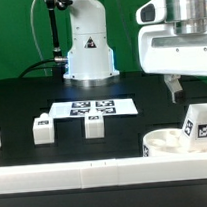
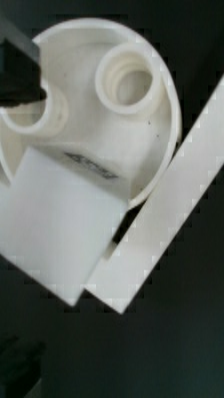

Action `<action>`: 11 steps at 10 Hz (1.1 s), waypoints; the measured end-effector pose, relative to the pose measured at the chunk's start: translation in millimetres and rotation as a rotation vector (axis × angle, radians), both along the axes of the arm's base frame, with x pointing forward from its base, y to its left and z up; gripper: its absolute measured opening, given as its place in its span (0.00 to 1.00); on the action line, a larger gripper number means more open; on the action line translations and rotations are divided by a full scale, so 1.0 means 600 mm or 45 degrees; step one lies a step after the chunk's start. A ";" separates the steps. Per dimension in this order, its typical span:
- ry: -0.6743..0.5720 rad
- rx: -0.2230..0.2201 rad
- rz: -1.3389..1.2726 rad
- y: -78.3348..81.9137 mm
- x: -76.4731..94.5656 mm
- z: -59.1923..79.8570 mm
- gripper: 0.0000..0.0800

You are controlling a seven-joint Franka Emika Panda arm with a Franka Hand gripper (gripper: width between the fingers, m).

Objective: Assemble stool

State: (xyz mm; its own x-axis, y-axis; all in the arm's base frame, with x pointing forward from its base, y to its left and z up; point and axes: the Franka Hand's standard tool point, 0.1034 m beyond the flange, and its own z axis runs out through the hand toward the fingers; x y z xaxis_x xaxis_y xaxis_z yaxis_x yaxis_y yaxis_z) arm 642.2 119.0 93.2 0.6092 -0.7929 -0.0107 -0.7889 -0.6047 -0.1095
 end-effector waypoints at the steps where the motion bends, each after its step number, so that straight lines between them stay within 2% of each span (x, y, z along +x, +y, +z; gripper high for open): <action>1: -0.011 -0.010 0.122 0.006 -0.001 0.001 0.81; 4: -0.058 -0.045 0.512 0.024 0.000 0.003 0.81; 9: -0.088 -0.091 0.947 0.019 0.001 0.002 0.81; 11: -0.093 -0.139 1.236 0.022 -0.001 -0.001 0.81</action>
Offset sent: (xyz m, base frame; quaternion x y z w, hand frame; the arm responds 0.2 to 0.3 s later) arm -0.0057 0.0252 0.0013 0.0380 -0.0139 -0.2460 0.9684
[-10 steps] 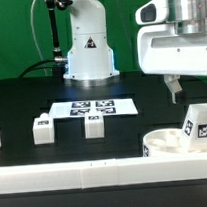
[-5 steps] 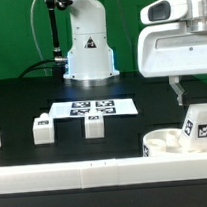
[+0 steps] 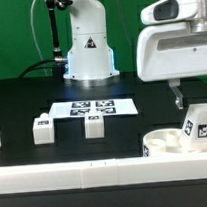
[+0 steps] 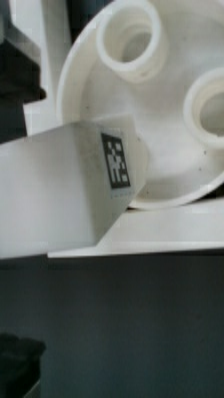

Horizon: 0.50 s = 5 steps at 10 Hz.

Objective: Assemble stool

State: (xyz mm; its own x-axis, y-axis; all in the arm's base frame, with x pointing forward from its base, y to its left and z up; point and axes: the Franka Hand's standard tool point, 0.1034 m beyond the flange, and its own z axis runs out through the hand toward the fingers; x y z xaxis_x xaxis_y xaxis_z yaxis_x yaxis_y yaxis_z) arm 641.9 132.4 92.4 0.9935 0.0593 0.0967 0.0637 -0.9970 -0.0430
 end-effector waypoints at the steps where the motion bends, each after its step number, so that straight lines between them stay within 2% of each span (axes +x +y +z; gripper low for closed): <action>1: -0.005 -0.014 0.104 0.000 0.000 0.000 0.81; 3: -0.012 -0.036 0.284 0.006 -0.001 -0.002 0.81; 5: -0.018 -0.064 0.442 -0.001 -0.001 -0.002 0.81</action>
Offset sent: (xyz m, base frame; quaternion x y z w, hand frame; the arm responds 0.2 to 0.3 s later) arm -0.0061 0.0113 -0.0002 0.0348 0.0055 -0.1513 0.9879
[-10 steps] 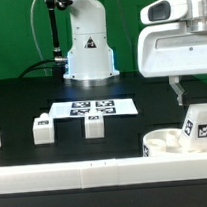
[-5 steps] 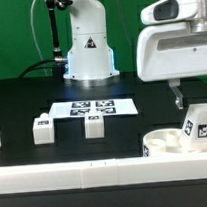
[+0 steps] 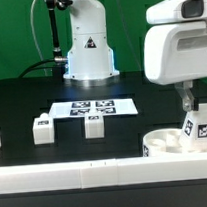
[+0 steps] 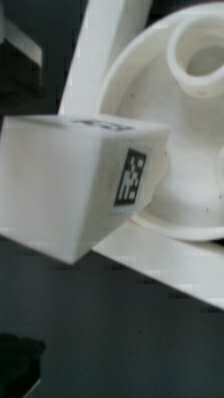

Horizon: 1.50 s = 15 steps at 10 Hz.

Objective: Assemble stool

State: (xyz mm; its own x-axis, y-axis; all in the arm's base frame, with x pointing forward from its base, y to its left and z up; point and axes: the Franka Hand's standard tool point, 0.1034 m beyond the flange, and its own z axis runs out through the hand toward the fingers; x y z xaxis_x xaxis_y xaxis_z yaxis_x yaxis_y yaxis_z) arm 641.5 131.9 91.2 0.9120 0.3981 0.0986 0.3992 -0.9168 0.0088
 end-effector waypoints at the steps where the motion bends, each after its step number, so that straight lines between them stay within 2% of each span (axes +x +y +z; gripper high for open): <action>1: -0.004 -0.021 0.086 -0.003 0.001 0.000 0.81; 6: -0.005 -0.132 0.618 -0.020 0.002 -0.001 0.81; 10: 0.019 -0.245 1.203 -0.025 -0.001 -0.008 0.81; 14: 0.051 -0.305 1.539 -0.039 0.000 -0.018 0.81; 15: 0.051 -0.304 1.516 -0.042 0.001 -0.018 0.66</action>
Offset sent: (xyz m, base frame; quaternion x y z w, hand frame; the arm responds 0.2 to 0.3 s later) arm 0.0044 -0.0022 0.0036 -0.0132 -0.0019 -0.1840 0.9828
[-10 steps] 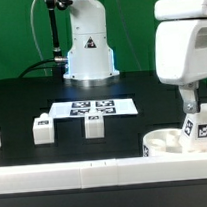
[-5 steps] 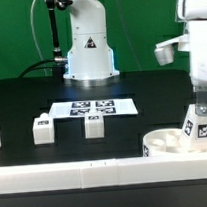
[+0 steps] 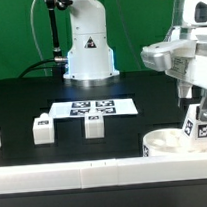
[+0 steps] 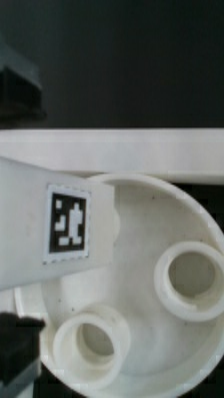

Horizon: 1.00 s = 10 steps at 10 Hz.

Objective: Assemble stool

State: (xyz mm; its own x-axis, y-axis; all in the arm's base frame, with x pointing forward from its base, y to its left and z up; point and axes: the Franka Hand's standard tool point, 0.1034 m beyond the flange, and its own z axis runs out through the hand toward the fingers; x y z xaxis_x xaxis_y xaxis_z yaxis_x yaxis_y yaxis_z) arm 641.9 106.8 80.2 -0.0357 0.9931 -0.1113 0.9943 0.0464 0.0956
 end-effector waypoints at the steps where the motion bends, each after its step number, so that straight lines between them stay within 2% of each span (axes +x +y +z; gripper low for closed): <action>1: 0.000 0.000 -0.001 -0.001 0.000 0.000 0.47; 2: 0.001 0.001 -0.020 -0.001 -0.001 0.000 0.47; 3: -0.001 0.002 -0.043 -0.002 -0.001 -0.001 0.42; 5: -0.001 0.003 -0.048 -0.002 -0.001 -0.001 0.42; 10: -0.053 0.064 -0.659 -0.008 -0.003 0.000 0.42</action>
Offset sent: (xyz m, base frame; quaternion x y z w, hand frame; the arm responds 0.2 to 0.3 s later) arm 0.0000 0.0000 0.0000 0.0000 0.0000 0.0000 1.0000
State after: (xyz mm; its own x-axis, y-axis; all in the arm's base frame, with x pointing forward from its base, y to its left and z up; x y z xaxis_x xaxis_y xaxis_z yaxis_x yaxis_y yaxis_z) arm 640.0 102.3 79.9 0.4646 0.8838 -0.0541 0.8814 -0.4557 0.1247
